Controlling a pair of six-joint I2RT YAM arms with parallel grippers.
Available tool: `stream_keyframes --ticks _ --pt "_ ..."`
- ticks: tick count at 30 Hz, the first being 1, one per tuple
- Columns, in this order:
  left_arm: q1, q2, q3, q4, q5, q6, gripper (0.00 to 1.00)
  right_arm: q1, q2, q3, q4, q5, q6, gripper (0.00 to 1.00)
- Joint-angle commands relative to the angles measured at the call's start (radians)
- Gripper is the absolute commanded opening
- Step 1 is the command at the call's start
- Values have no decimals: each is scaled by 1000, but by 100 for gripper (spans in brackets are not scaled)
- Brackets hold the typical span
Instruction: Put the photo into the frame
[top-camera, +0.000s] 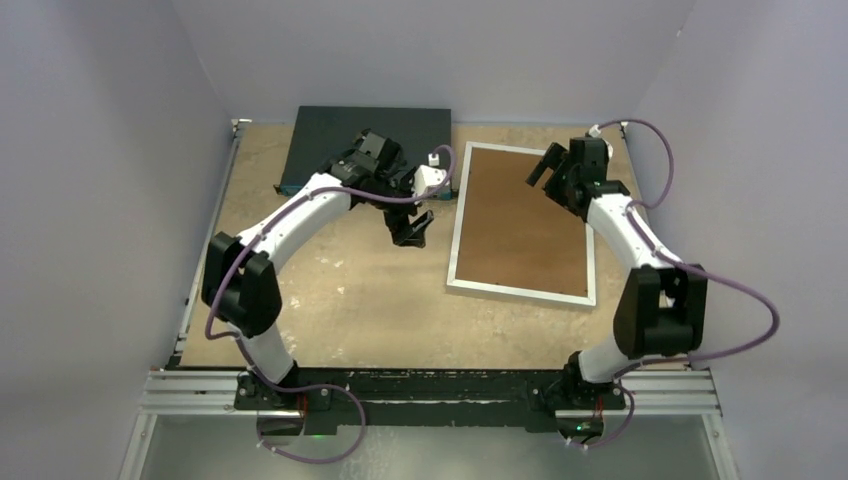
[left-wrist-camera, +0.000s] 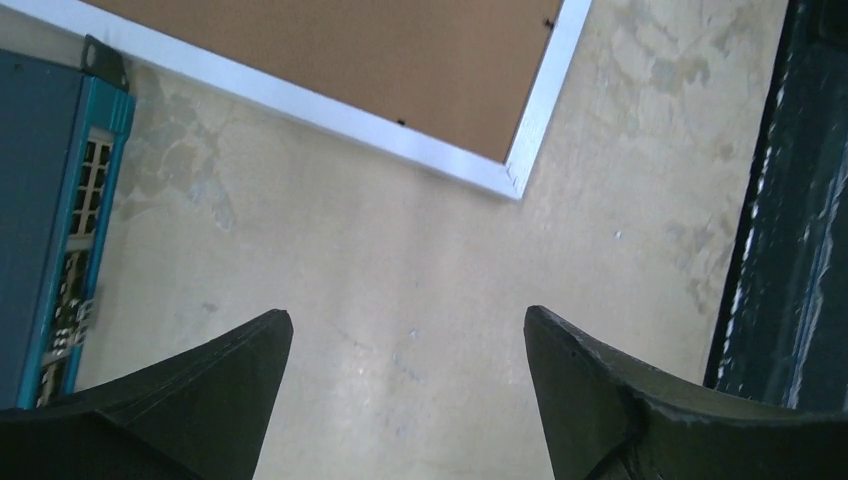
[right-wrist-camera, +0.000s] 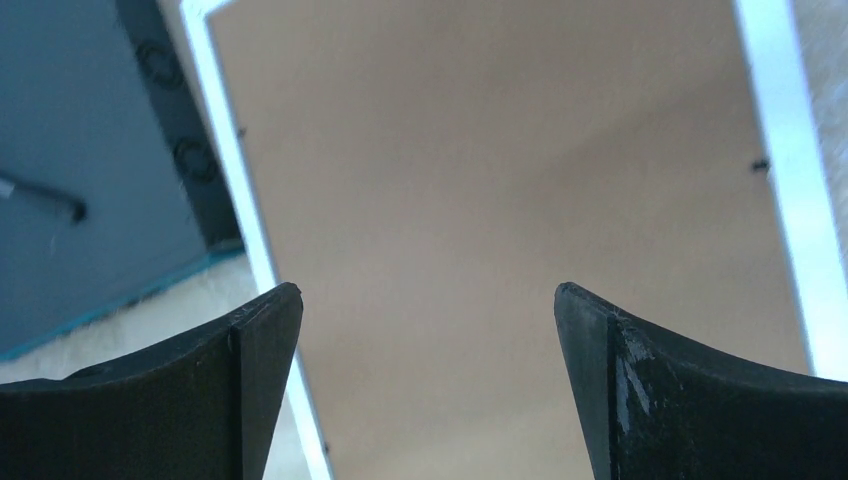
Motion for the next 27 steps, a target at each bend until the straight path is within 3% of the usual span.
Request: stream_keyframes --ticks 1,6,11,19,21,27 --pt "1 -116 -71 -74 -84 279 86 -15 140 142 -1 179 -16 99" --pt "-69 -155 -173 -47 -128 410 90 -13 351 413 19 232 -53 98" --pt "-236 -167 -323 79 -278 489 93 -8 629 761 -69 257 -100 96" --pt "-340 -52 -332 223 -378 545 94 -6 851 1009 -109 240 -171 96" --pt "-362 -21 -305 221 -389 554 94 -7 808 973 -130 231 -163 98" --pt "-442 33 -294 243 -439 547 88 -117 462 460 17 118 -45 99"
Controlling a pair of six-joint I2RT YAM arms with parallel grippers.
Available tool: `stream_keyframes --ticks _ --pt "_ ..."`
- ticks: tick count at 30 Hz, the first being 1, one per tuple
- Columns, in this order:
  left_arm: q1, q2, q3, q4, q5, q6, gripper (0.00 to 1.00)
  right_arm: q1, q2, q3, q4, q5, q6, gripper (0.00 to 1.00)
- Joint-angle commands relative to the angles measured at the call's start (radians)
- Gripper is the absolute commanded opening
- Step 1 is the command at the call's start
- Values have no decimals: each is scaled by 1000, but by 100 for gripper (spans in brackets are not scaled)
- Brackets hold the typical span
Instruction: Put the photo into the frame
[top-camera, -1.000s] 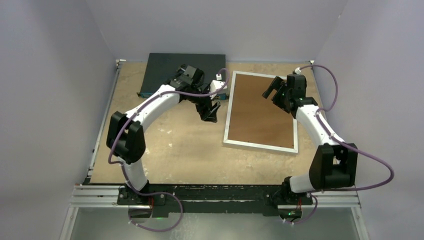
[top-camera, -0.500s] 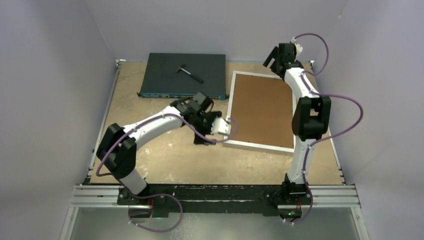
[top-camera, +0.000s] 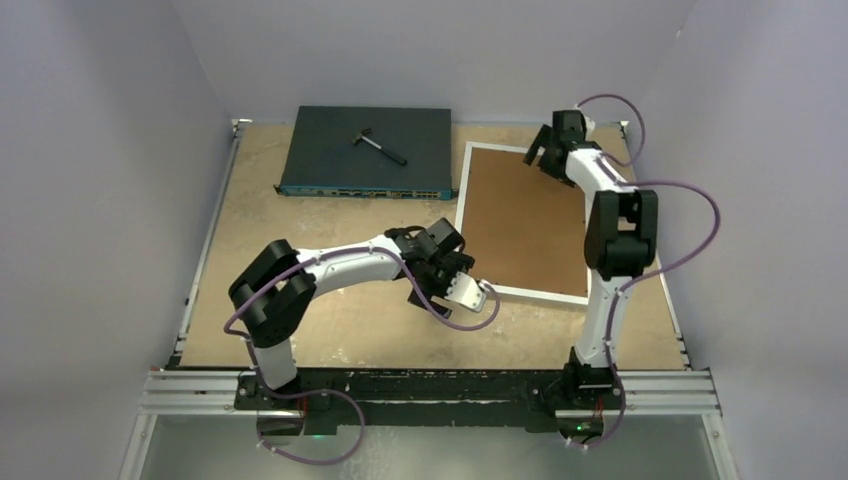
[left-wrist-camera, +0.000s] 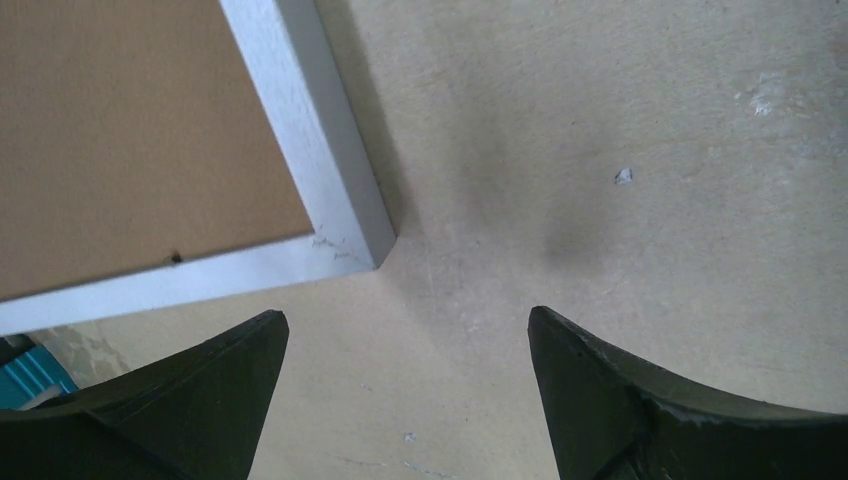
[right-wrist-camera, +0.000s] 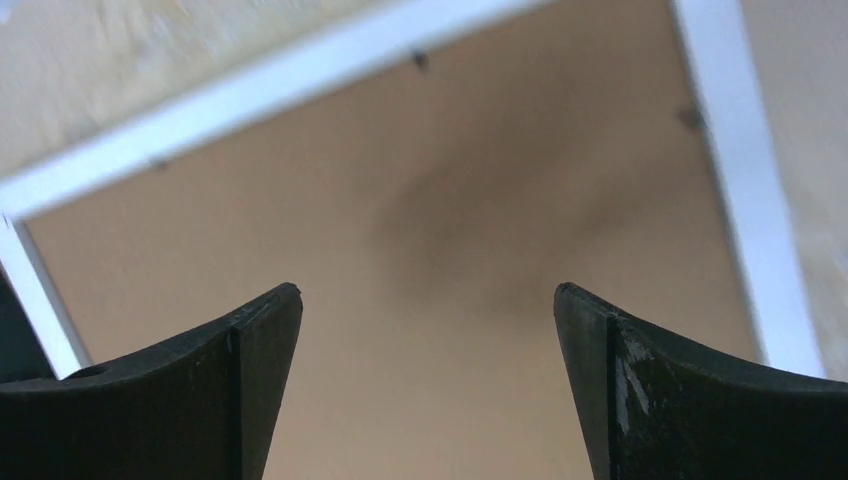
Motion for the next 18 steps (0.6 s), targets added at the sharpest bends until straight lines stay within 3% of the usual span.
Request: stream_keyframes --ticks 1,4,11,15,18 --pt "-62 43 57 47 -58 3 86 -127 -304 -280 82 -120 114 99" --pt "-57 73 113 51 -60 -126 84 -170 -408 -442 161 -126 112 99" --pt "63 55 182 82 93 -532 86 -173 -419 -515 54 -4 176 96" --pt "211 46 202 120 247 -745 84 -177 -520 -709 108 -62 225 94" --pt "275 44 207 173 277 -798 83 -178 -573 -804 110 -142 243 94"
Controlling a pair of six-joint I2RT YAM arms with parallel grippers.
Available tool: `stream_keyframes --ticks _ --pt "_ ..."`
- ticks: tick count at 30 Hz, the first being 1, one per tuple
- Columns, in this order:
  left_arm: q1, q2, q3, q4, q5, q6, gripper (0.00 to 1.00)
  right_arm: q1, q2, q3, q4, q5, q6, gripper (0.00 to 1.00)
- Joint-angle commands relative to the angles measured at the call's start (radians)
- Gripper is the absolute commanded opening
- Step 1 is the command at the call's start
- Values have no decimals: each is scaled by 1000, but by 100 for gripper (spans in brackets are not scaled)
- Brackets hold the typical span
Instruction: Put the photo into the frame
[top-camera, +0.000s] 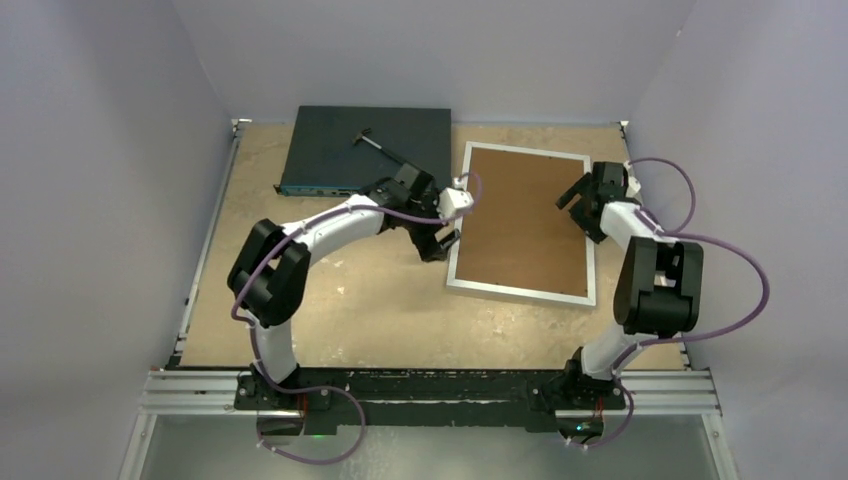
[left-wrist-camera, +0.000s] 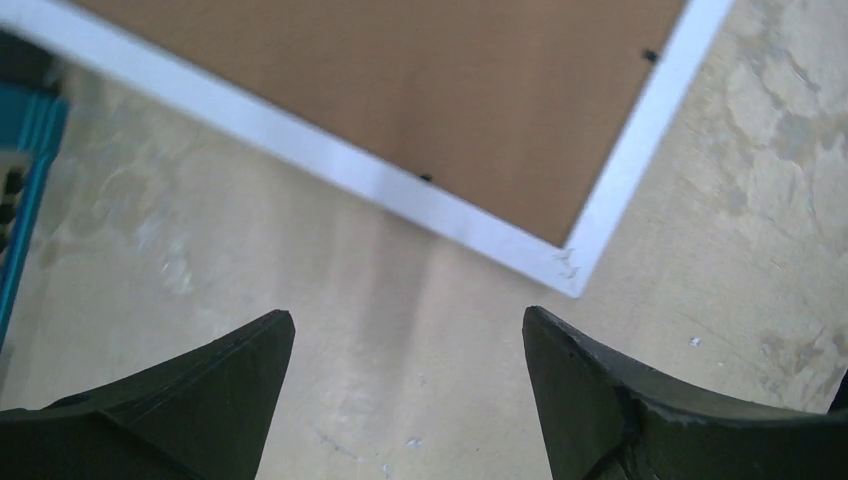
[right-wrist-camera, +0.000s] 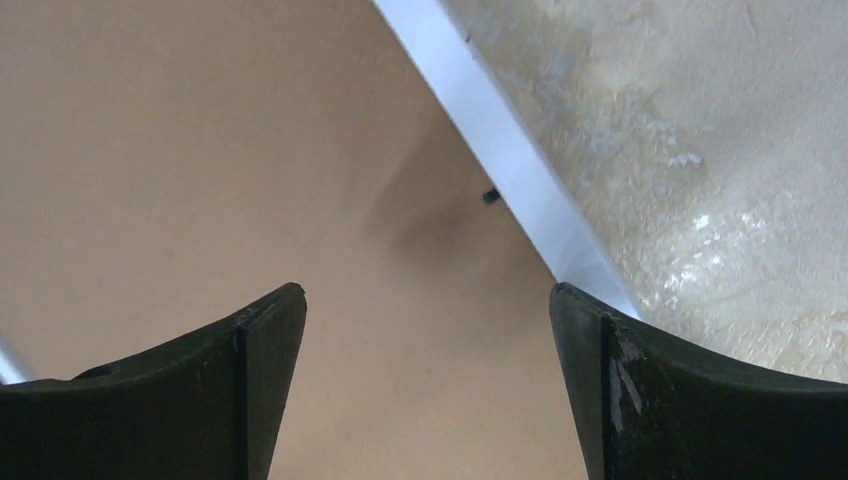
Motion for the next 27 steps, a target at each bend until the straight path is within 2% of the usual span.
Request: stream_keyframes --ticks 1,6,10,12,15,20,27 --pt "87 -29 48 74 112 -191 83 -10 -110 -122 4 -117 66 93" --pt "143 30 92 90 96 -186 80 -10 -256 -239 -42 -112 46 93" --pt "158 45 81 125 118 -208 78 -11 -414 -257 -76 -51 43 95" --pt "159 43 75 147 130 -229 78 -22 -444 -231 -89 -51 41 95" --pt "159 47 76 154 130 -251 74 -48 -436 -203 -120 -37 45 96" --pt "159 68 81 137 92 -246 68 -103 -369 -267 -94 -41 69 96" --pt "159 118 125 118 99 -271 67 -109 -319 -337 -48 -40 69 96"
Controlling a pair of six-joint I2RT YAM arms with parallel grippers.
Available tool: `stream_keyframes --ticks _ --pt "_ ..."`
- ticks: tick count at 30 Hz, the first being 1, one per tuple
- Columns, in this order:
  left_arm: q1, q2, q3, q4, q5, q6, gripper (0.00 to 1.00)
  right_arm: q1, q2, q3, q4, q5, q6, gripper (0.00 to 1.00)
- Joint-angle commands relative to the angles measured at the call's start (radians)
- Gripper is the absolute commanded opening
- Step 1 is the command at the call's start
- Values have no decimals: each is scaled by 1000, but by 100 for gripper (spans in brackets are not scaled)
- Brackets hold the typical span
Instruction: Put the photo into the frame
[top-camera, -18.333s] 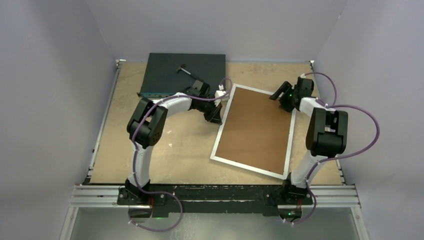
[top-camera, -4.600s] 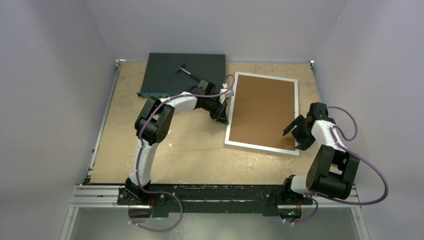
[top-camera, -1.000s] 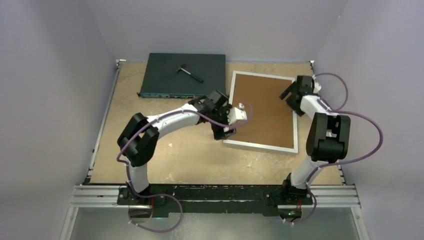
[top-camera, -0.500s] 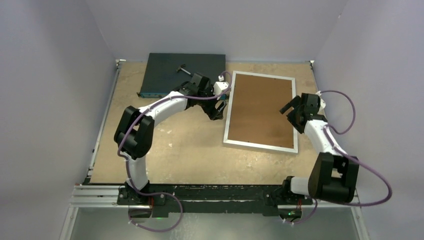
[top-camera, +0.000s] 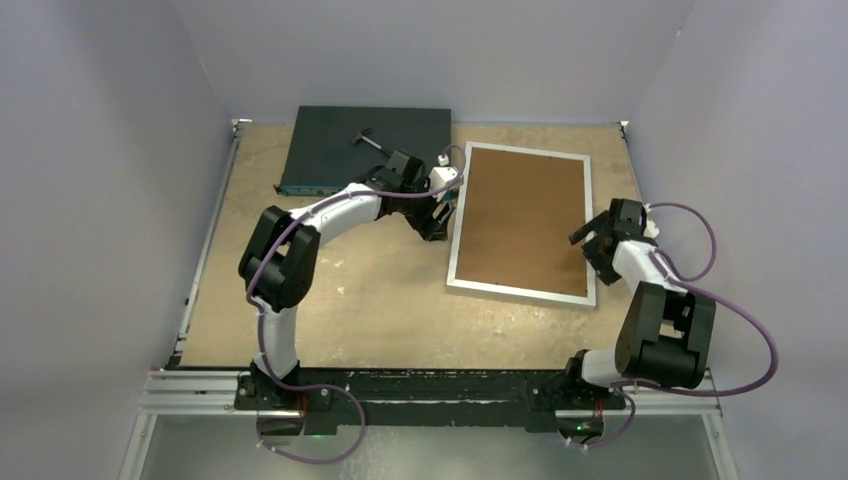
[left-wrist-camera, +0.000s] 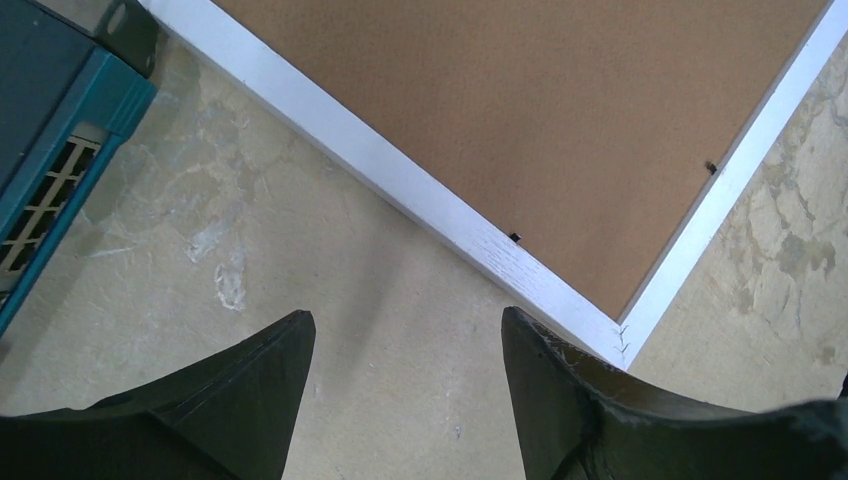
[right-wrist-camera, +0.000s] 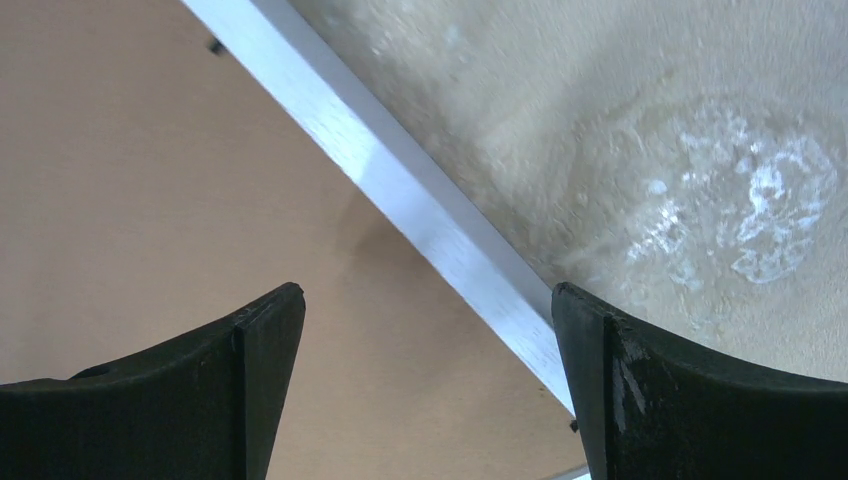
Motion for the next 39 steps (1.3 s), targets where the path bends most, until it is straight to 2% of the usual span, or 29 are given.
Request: stream_keyframes --ticks 1,3,6,9,12,15,17,19,20,23,27,31,34,36,39 --pt "7 26 61 9 15 -38 67 -1 2 -51 27 -3 13 96" --pt "7 33 72 7 19 -38 67 4 -18 -95 50 -24 -2 94" --pt "7 40 87 0 19 -29 66 61 -107 -188 51 -138 38 91" --pt "8 50 102 -16 30 -13 66 263 -219 -256 -4 -141 126 90" --pt "7 54 111 -30 30 3 65 453 -328 -351 -26 -214 239 89" --pt "9 56 128 -63 31 29 65 623 -375 -390 -31 -260 322 90" --pt "8 51 146 -104 29 68 65 696 -358 -391 26 -347 319 91" --pt "11 44 166 -160 25 114 65 715 -309 -297 -22 -391 227 93" --pt "15 37 175 -195 25 134 65 716 -284 -214 -74 -390 166 95" --pt "34 1 185 -312 24 163 69 674 -216 112 -199 -258 33 99" --pt "71 -47 164 -437 40 148 73 472 -58 369 -141 -159 -120 99" --pt "87 -148 33 -435 33 179 78 316 170 516 -60 -20 -185 99" --pt "86 -204 -63 -427 37 213 78 255 326 597 -8 96 -227 99" --pt "85 -236 -119 -409 27 239 78 182 384 610 49 84 -234 99" --pt "86 -260 -188 -356 -21 264 77 68 444 590 115 -16 -190 99"
